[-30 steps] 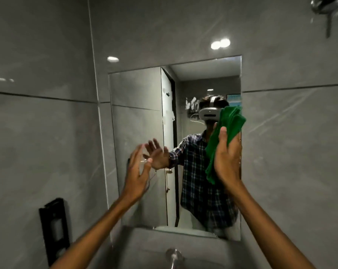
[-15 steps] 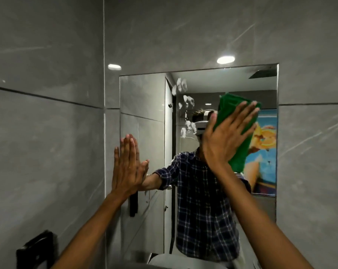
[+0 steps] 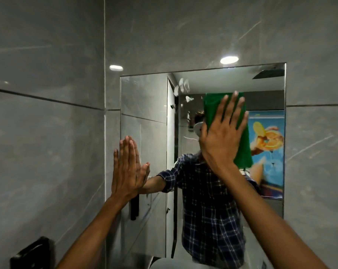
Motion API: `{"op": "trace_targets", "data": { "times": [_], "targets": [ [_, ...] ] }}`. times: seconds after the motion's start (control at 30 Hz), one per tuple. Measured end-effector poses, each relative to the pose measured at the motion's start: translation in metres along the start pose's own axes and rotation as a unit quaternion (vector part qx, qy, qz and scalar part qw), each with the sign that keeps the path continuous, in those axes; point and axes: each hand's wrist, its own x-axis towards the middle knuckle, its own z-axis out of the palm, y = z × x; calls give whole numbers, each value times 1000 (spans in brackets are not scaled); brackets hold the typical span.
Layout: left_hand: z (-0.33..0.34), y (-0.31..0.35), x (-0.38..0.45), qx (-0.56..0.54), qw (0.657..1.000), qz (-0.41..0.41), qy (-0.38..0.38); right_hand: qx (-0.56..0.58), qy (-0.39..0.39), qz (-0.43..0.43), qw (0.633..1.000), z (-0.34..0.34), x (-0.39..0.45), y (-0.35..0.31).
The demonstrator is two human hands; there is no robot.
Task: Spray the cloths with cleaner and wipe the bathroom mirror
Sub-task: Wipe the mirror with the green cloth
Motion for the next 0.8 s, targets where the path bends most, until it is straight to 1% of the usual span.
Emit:
{"op": "trace_targets", "data": {
  "times": [0.03,0.07,0.1,0.13,0.17,0.23,0.27,0.3,0.33,0.37,0.43,0.47,0.5,0.53,0.57,0.63,0.67,0.73,0.8],
  "targets": [
    [0,0,0,0,1000,1,-1,27,3,28,999,-2,19,-21],
    [0,-1,-1,-3,1000,2,1,43,-3,28,999,-1,32,-40],
    [0,-2,0,-8,1000,3,7,49,-16,-4,999,3,39,-56],
    [0,-2,0,-14,1000,4,14,43,-32,-66,996,9,40,-67],
    [0,-1,0,-19,1000,5,19,28,-50,-149,987,13,34,-73],
    [-1,0,-1,-21,1000,9,20,4,-86,-324,942,16,14,-62],
    [-2,1,-1,-21,999,12,21,-4,-96,-383,919,16,4,-46],
    [-1,1,-1,-22,999,12,22,-14,-99,-409,907,15,-4,-28],
    [0,0,-1,-25,999,12,23,-24,-96,-400,911,13,-10,-9],
    [1,-1,-1,-29,999,12,22,-31,-81,-357,930,10,-11,8],
    [3,-2,-1,-29,999,13,25,-25,-33,-199,979,2,0,21],
    [3,-2,-1,-29,999,12,27,-16,-12,-111,994,0,11,15],
    [3,-2,0,-30,999,12,23,-2,2,-36,999,-3,25,1],
    [1,-2,0,-32,999,12,18,15,8,17,1000,-6,39,-18],
    [1,-1,0,-34,999,11,14,35,6,48,998,-9,52,-38],
    [1,-3,0,-35,999,10,15,69,-5,58,996,-6,68,-77],
    [2,-4,1,-35,999,10,16,79,-8,39,996,-1,70,-92],
    [3,-6,1,-35,999,13,14,84,-16,-52,995,12,61,-116],
    [4,-8,2,-34,999,14,17,74,-46,-190,978,24,39,-122]
  ]
}}
